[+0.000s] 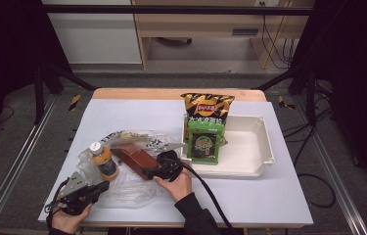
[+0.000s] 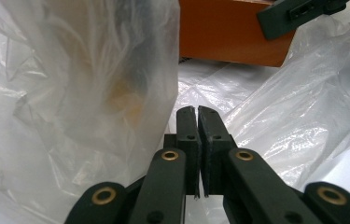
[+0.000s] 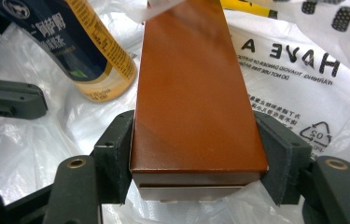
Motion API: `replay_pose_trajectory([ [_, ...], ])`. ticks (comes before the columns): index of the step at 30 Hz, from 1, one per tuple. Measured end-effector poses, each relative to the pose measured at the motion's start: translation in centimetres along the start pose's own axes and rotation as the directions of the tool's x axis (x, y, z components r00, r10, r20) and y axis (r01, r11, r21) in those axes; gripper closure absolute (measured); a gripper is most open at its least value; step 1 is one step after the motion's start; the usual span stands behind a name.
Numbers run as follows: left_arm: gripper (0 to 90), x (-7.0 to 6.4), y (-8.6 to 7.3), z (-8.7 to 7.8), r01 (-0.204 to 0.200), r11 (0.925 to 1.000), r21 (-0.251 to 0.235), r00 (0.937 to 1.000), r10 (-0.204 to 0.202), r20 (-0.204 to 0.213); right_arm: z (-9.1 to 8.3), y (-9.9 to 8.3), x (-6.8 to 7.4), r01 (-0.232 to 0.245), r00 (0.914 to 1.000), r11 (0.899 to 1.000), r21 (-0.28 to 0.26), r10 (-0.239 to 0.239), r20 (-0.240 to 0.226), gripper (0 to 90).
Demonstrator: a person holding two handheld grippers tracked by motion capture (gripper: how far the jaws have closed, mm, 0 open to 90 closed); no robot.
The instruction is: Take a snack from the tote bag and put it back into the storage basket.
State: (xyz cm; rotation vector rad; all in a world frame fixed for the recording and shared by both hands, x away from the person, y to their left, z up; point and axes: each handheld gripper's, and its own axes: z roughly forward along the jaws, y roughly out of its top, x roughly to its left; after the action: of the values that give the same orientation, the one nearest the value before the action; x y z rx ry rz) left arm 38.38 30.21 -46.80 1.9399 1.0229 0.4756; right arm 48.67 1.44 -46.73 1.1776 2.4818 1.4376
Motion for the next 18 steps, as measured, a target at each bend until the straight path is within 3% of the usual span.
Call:
replay_pose_trajectory([
  [3, 87.4, 0.0, 0.0, 0.0, 0.001, 1.0, 0.0, 1.0, -0.001, 0.001, -0.1, 0.1, -0.3, -0.062, 0.9977, 0.998, 0.013, 0.063, -0.027, 37.9],
  [5, 87.3, 0.0, 0.0, 0.0, 0.001, 1.0, 0.0, 1.0, -0.001, 0.001, -0.2, 0.2, -0.4, -0.074, 0.9967, 0.997, 0.012, 0.074, -0.032, 37.8],
  [9, 87.4, 0.0, 0.0, 0.0, 0.0, 1.0, 0.0, 1.0, 0.0, 0.002, 0.0, 0.0, -0.1, 0.022, 0.9997, 1.0, 0.007, -0.023, 0.008, 36.6],
  [11, 87.4, 0.0, 0.0, 0.0, -0.001, 1.0, 0.0, 1.0, 0.001, 0.002, 0.0, -0.2, 0.2, 0.091, 0.9949, 0.996, -0.001, -0.091, 0.045, 36.1],
  [14, 87.4, 0.0, 0.0, 0.0, -0.001, 1.0, 0.002, 1.0, 0.001, 0.002, 0.2, -0.5, 0.9, 0.188, 0.9788, 0.982, -0.006, -0.187, 0.084, 34.0],
  [16, 87.4, 0.0, 0.0, 0.0, -0.002, 1.0, 0.001, 1.0, 0.002, 0.002, 0.4, -0.8, 1.4, 0.262, 0.9588, 0.965, 0.001, -0.26, 0.114, 31.9],
  [18, 87.4, 0.0, 0.0, 0.0, -0.002, 1.0, 0.001, 1.0, 0.002, 0.002, 0.5, -1.0, 1.7, 0.304, 0.9431, 0.953, 0.008, -0.302, 0.14, 30.9],
])
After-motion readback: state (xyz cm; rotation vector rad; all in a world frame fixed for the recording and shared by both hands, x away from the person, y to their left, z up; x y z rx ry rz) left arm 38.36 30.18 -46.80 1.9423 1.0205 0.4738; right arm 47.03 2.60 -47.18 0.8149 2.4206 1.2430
